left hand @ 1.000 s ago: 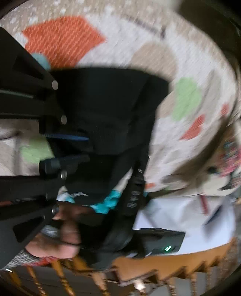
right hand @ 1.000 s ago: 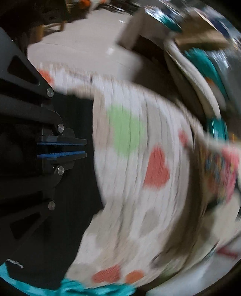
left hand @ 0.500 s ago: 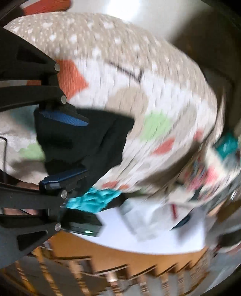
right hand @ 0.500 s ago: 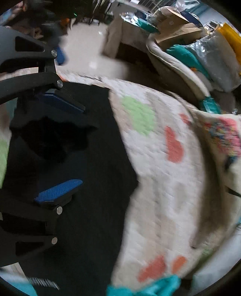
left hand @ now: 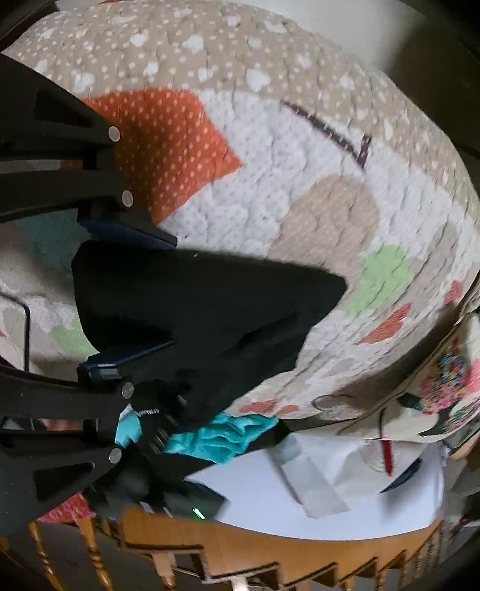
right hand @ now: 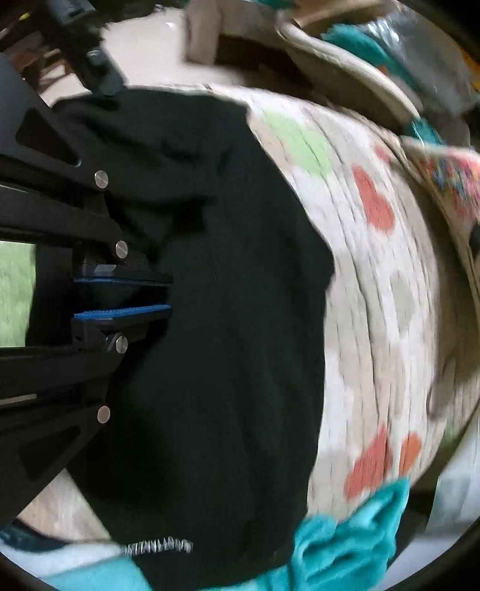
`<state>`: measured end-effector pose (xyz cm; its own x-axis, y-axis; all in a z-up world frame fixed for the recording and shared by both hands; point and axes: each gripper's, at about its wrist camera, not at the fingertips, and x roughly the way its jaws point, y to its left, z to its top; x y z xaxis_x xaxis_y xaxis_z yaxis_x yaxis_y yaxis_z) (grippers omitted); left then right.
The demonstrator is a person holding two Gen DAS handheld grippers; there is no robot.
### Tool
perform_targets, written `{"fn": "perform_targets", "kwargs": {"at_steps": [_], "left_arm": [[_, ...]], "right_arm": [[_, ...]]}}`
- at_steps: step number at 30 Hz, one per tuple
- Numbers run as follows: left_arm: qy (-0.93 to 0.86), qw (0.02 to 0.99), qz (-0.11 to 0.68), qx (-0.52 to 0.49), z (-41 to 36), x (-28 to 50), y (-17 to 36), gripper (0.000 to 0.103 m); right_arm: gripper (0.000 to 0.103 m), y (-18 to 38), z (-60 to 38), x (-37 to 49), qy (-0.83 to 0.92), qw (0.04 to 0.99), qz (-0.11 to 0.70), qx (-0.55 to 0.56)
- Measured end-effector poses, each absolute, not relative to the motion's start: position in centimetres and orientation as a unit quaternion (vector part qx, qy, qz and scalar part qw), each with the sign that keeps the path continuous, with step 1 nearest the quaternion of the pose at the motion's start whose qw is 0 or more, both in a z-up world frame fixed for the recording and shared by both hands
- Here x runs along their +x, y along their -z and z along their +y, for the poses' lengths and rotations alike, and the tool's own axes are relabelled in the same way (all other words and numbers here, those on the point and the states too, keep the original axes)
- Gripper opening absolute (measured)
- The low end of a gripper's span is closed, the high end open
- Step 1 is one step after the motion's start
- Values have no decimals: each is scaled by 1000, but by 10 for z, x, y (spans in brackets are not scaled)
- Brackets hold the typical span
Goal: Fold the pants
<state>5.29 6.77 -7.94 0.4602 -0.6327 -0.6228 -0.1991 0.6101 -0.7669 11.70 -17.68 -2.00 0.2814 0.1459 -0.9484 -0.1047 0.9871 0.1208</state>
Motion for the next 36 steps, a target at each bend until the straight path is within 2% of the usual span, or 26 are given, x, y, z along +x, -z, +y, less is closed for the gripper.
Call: {"fn": "perform_targets", "kwargs": {"at_steps": [1, 2, 3, 5, 6, 7, 8, 12, 13, 14, 15, 22, 28, 30, 31, 33, 36], "left_arm": [[145, 749, 500, -409, 64, 53, 80, 50], [143, 753, 500, -402, 60, 54, 80, 50], [141, 757, 500, -396, 57, 55, 81, 50], [139, 766, 499, -380, 51, 54, 80, 50], [136, 773, 499, -367, 47, 54, 78, 47], [134, 777, 501, -356, 44, 55, 77, 34], [133, 780, 505, -346, 41, 55, 77, 26], [125, 779, 508, -344, 40, 55, 77, 22], [122, 778, 510, -347, 41, 55, 77, 21], [118, 777, 511, -348, 43, 55, 77, 20], [116, 775, 512, -352, 45, 55, 78, 20], [95, 770, 502, -382, 75, 49, 71, 18], [40, 770, 497, -399, 117, 39, 73, 18], [30, 758, 508, -408, 122, 34, 79, 21], [23, 750, 514, -416, 126, 30, 83, 25], [17, 739, 520, -428, 133, 23, 87, 28], [8, 739, 515, -434, 145, 16, 82, 30]], "right_arm": [[15, 11, -173, 120, -89, 806, 585, 21], [26, 3, -165, 122, -103, 810, 577, 17], [48, -5, -154, 125, -122, 813, 569, 8], [73, -18, -121, 130, -178, 812, 556, -18], [74, -20, -104, 132, -202, 807, 555, -31], [74, -20, -88, 134, -217, 801, 556, -46], [74, -16, -69, 136, -230, 794, 560, -65], [73, 15, -16, 142, -246, 754, 596, -125], [66, 24, -7, 143, -245, 746, 604, -135], [28, 35, -1, 144, -239, 733, 619, -147], [16, 43, 3, 145, -230, 726, 630, -152], [13, 32, 13, 150, -232, 740, 623, -103], [13, 31, 59, 157, -256, 740, 615, -92], [22, 37, 68, 153, -274, 735, 614, -91], [22, 38, 70, 152, -279, 736, 610, -88], [38, 31, 66, 159, -281, 742, 605, -70], [48, 6, 33, 160, -272, 768, 580, -21]]}}
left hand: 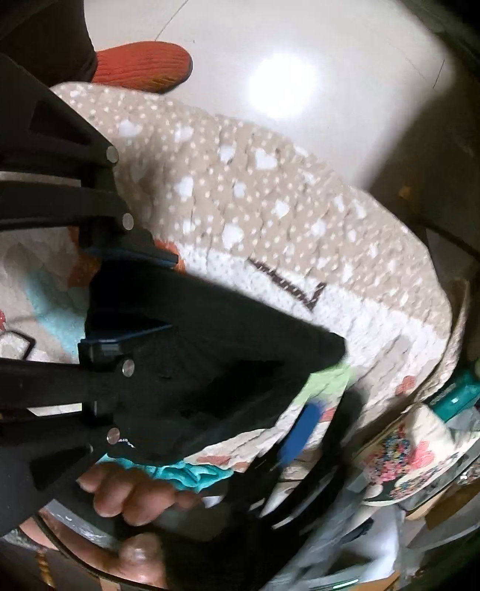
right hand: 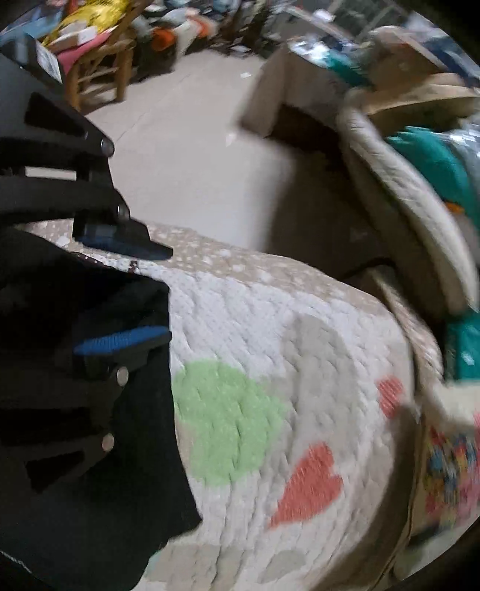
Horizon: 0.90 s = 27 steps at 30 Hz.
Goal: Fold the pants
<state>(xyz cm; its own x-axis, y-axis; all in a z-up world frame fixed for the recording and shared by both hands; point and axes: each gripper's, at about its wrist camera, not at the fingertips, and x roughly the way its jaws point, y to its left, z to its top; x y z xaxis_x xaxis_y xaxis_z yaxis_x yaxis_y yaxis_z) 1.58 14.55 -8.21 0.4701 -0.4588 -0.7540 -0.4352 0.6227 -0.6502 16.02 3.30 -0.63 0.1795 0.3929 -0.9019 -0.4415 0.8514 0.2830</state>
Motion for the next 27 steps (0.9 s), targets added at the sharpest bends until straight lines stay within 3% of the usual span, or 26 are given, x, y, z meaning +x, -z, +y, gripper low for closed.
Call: {"fn": "perform_targets", "kwargs": {"at_steps": [5, 9, 16, 20, 21, 23, 27], "left_arm": [[-28, 753, 486, -443, 166, 10, 73, 30], [-41, 765, 470, -439, 171, 9, 64, 30], [-43, 762, 477, -437, 165, 16, 68, 30], [-41, 769, 468, -434, 166, 16, 64, 30], [-40, 772, 466, -431, 165, 16, 63, 30], [-36, 775, 465, -427, 163, 17, 61, 30], [-25, 780, 471, -411, 152, 22, 60, 30]], "right_arm": [[49, -27, -58, 139, -225, 813, 536, -3], [49, -20, -101, 108, -215, 811, 544, 21], [49, 18, -81, 71, -244, 773, 581, 71], [57, 35, -76, 76, -225, 765, 595, 99], [45, 39, -72, 77, -227, 760, 602, 96], [12, 38, -66, 80, -238, 755, 604, 87], [12, 25, -66, 81, -235, 778, 579, 69]]}}
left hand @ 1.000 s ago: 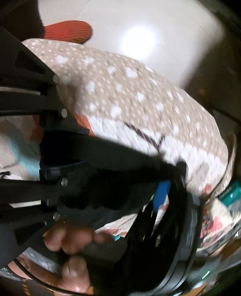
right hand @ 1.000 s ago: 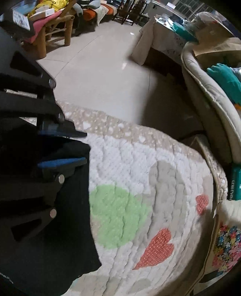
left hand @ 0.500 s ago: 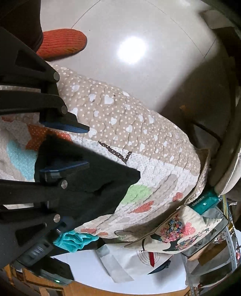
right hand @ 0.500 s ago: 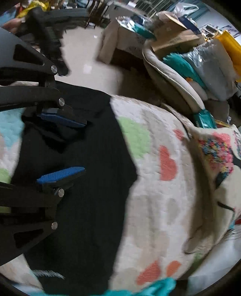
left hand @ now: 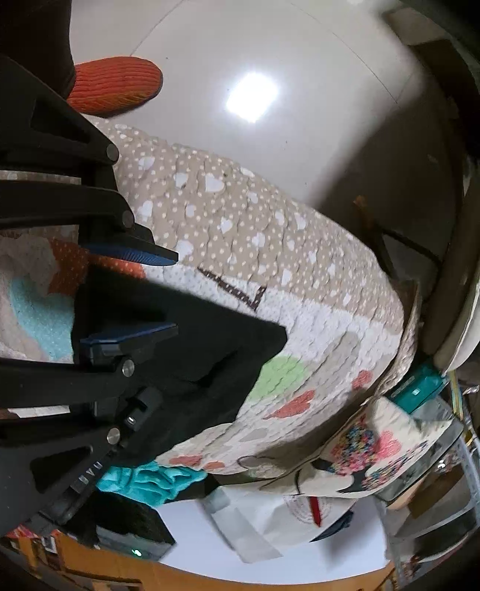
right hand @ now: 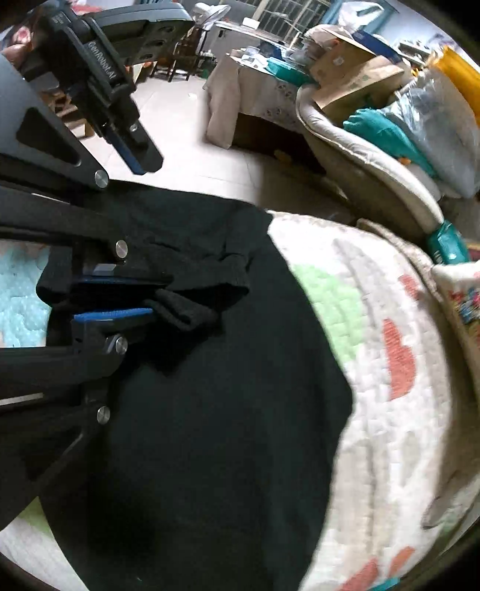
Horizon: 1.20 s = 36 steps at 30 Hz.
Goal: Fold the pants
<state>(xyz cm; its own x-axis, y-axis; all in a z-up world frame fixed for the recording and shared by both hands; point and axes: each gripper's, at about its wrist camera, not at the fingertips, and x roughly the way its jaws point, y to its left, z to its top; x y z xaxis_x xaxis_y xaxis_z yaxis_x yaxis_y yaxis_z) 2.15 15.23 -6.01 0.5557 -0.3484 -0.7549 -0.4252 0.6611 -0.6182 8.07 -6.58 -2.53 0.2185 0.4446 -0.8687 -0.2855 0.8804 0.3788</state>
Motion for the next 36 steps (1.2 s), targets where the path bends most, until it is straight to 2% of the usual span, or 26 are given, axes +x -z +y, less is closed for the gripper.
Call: {"fn": "perform_targets", "kwargs": {"at_steps": [7, 11, 16, 21, 25, 31, 33, 36], "left_arm": [[-9, 786, 503, -359, 126, 33, 68, 32], [-23, 789, 518, -331, 119, 37, 74, 35], [-29, 784, 521, -336, 121, 38, 77, 39], [-27, 776, 517, -361, 130, 33, 76, 39], [-25, 774, 526, -351, 126, 35, 78, 43], [-36, 786, 518, -336, 127, 35, 68, 44], [-44, 798, 505, -326, 129, 33, 60, 44], [-48, 820, 479, -309, 128, 32, 44, 44]], "right_arm": [[12, 35, -84, 85, -195, 788, 581, 61], [28, 26, -93, 83, -166, 803, 569, 59], [28, -5, -94, 71, -195, 832, 515, 67], [28, 10, -76, 73, -225, 808, 537, 86], [28, 34, -61, 83, -213, 788, 574, 63], [29, 13, -78, 76, -211, 803, 554, 65], [36, -1, -98, 67, -199, 816, 539, 68], [41, -19, -145, 48, -163, 837, 517, 80]]}}
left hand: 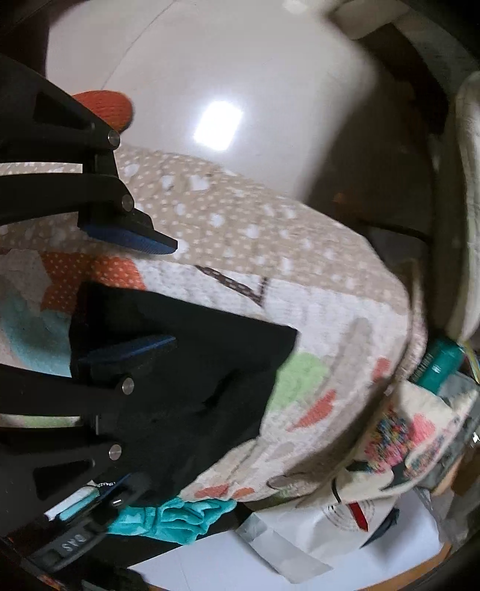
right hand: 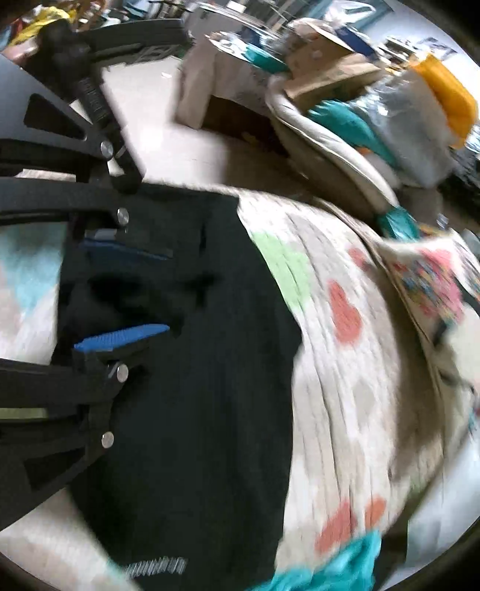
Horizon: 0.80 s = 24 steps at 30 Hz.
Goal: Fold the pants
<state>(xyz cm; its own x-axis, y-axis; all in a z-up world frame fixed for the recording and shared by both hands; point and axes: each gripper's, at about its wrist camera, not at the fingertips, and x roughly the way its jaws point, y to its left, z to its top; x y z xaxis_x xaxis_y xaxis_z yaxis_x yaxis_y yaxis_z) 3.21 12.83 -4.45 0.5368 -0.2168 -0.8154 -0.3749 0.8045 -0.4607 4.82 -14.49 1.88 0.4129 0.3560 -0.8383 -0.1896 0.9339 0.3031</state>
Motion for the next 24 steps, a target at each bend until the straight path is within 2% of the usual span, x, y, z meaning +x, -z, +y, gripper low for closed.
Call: {"fn": "perform_targets", "kwargs": {"at_steps": [5, 12, 16, 18, 24], "left_arm": [[-25, 848, 452, -275, 112, 31, 27, 44], [30, 861, 459, -218, 71, 40, 2, 44], [86, 866, 464, -168, 17, 64, -23, 44], [121, 863, 469, -141, -20, 84, -32, 45], [203, 843, 492, -77, -125, 151, -35, 46]], "right_arm": [[43, -28, -234, 21, -81, 850, 498, 153], [46, -3, -302, -4, 8, 834, 490, 252], [48, 7, -323, -1, 48, 828, 480, 286], [53, 13, -331, 1, 69, 825, 472, 302], [54, 23, -345, 18, 91, 821, 449, 340]]}}
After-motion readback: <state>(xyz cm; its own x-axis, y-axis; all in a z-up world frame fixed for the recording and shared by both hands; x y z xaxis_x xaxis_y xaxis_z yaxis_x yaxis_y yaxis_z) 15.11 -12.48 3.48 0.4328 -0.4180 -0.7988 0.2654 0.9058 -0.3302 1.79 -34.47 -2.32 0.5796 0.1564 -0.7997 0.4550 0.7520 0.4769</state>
